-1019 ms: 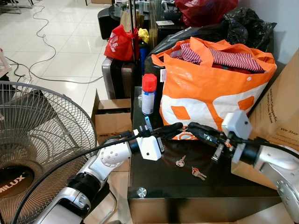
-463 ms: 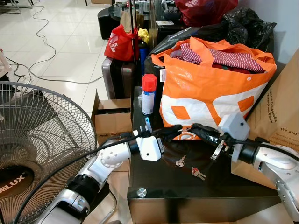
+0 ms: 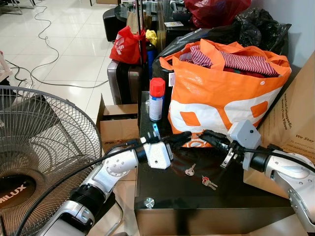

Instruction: Hang keys on a hook

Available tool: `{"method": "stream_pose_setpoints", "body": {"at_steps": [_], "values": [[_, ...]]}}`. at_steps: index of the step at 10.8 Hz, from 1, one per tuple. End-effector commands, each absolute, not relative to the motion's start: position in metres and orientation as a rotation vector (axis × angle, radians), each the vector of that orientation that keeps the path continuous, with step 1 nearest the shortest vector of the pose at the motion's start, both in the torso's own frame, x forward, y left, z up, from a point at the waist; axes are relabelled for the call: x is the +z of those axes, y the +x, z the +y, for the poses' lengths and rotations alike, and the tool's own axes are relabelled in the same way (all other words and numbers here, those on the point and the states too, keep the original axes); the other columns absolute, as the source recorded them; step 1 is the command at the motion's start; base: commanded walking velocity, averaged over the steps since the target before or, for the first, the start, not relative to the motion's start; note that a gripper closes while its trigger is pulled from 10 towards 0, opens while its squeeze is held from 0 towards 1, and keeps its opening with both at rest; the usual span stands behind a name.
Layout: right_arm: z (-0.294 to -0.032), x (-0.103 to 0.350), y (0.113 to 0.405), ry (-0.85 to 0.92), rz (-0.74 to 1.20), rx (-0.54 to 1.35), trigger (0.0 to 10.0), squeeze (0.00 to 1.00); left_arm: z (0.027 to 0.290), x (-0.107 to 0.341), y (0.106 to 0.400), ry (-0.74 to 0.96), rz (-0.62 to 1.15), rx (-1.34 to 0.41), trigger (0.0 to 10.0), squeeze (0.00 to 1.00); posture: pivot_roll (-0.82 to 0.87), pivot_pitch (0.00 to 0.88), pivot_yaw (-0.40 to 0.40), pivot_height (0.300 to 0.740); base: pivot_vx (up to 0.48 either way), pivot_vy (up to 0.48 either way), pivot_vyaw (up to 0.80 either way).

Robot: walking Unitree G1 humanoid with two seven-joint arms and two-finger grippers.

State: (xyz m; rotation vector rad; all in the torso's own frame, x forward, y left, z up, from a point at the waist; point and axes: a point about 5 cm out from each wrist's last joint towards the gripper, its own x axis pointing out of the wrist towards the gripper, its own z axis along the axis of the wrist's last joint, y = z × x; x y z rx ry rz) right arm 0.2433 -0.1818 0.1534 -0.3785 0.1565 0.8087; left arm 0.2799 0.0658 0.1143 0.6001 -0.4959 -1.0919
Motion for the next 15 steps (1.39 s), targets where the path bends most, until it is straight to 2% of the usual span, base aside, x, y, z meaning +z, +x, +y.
{"method": "stream_pose_setpoints", "body": {"at_steps": [1,3,8,9,10,11,12,14,15], "values": [[-0.2,0.151,0.244,-0.37,0.205,0.734,10.0,1.0,0.077,0.124,0.287,0.568,-0.502,-1.021,0.0,0.0,-0.17,0.0,-0.001,0.74,0.0,0.0,0.0],[-0.205,0.16,0.234,-0.363,0.191,0.809,10.0,1.0,0.09,0.124,0.296,0.54,-0.434,-0.974,0.0,0.0,-0.18,0.0,0.006,0.74,0.0,0.0,0.0],[-0.22,0.157,0.232,-0.368,0.215,0.715,10.0,1.0,0.091,0.121,0.289,0.533,-0.4,-1.011,0.0,0.0,-0.18,0.0,0.016,0.74,0.0,0.0,0.0],[-0.22,0.153,0.23,-0.362,0.222,0.677,10.0,1.0,0.088,0.115,0.291,0.494,-0.292,-1.038,0.0,0.0,-0.18,0.0,0.017,0.74,0.0,0.0,0.0],[-0.22,0.148,0.227,-0.354,0.233,0.615,10.0,1.0,0.087,0.105,0.292,0.422,-0.085,-1.086,1.8,0.0,-0.18,0.0,0.02,0.74,0.0,0.0,0.0],[-0.22,0.139,0.224,-0.355,0.264,0.539,10.0,1.0,0.094,0.099,0.299,0.358,0.132,-1.05,0.0,0.0,-0.18,0.0,0.027,0.74,0.0,0.0,0.0],[-0.221,0.132,0.221,-0.352,0.287,0.483,10.0,1.0,0.107,0.094,0.306,0.318,0.303,-0.968,0.0,0.0,-0.18,0.0,0.033,0.74,0.0,0.0,0.0],[-0.219,0.122,0.217,-0.35,0.344,0.438,10.0,1.0,0.105,0.104,0.31,0.125,0.4,-0.901,0.0,0.0,-0.18,0.0,0.038,0.74,0.0,0.0,0.0],[-0.214,0.109,0.209,-0.374,0.411,0.469,10.0,1.0,0.113,0.085,0.299,0.364,0.491,-0.954,0.0,0.0,-0.18,0.0,0.042,0.74,0.0,0.0,0.0]]}}
